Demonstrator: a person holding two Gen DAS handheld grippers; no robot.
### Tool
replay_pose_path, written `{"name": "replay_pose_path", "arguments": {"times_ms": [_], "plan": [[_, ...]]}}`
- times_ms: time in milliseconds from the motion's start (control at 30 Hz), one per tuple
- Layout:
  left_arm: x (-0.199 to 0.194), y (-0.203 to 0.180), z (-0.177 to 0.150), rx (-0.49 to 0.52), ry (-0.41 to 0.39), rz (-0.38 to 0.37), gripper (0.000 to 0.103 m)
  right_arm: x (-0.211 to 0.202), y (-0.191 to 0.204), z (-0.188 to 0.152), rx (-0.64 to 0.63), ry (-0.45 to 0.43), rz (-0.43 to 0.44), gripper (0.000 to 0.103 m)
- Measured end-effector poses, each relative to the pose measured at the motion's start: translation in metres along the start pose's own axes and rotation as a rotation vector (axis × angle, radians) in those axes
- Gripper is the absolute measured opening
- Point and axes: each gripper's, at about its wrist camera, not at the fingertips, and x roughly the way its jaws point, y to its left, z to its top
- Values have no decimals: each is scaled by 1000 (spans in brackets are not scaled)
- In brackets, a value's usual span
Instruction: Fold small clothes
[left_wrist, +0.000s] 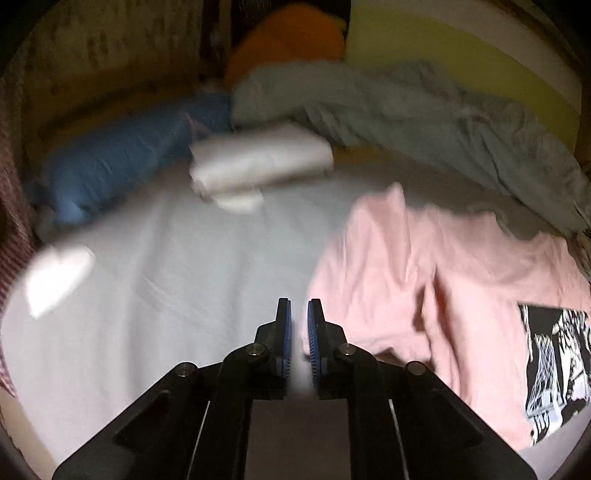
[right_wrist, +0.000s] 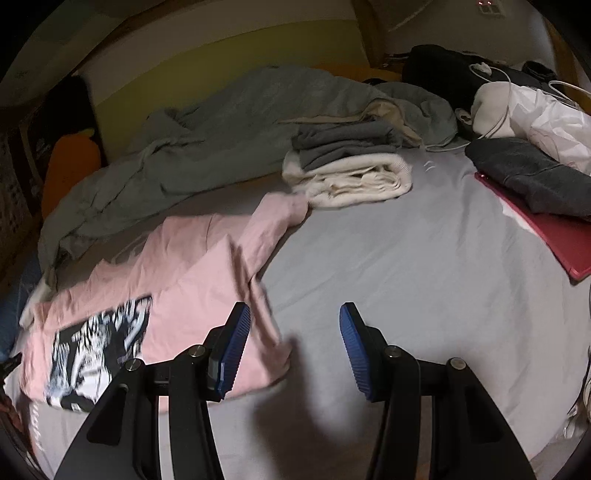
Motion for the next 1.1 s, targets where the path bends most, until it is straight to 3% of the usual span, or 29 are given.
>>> {"name": "replay_pose_path", "arguments": {"times_ms": [100,200,267,300,367,433,533,567,633,667,700,800,867,933,967,1033,1100], "plan": [[-15,6,16,-14,-77,-96,30,-3,-12,24,50,-13,29,52],[4,3,49,15,-20,-231,39,1,-18,51,79,-16,62,52],[27,-1,69,24,34,-243,45,8,-22,67,88,-25,73,52],[43,0,79,4,85,-239,50,11,-22,70,89,-25,60,52],[77,3,92,-85,207,-292,51,21,-25,79,87,-13,36,52],[102,6,96,-158,281,-365,51,34,-29,87,90,11,47,52],[134,-2,86,-158,452,-444,50,55,-35,100,81,43,54,52],[134,-6,81,-135,466,-425,45,66,-38,106,93,71,53,52],[124,-9,78,-79,400,-386,28,84,-44,109,140,122,89,52],[119,-9,77,-65,370,-366,11,93,-48,110,175,132,121,52],[115,-5,77,-77,350,-340,7,99,-49,109,195,135,139,52],[100,17,76,-164,275,-259,6,121,-39,104,193,159,214,52],[87,30,76,-177,211,-113,7,133,-22,102,145,189,257,52],[80,31,72,-152,190,-71,10,142,-6,103,94,209,274,52],[77,33,70,-132,194,-53,10,146,-2,103,82,206,236,52],[67,15,64,-57,174,28,22,146,-2,103,106,159,139,52],[46,3,59,-13,74,193,49,144,-5,100,137,130,143,52]]}}
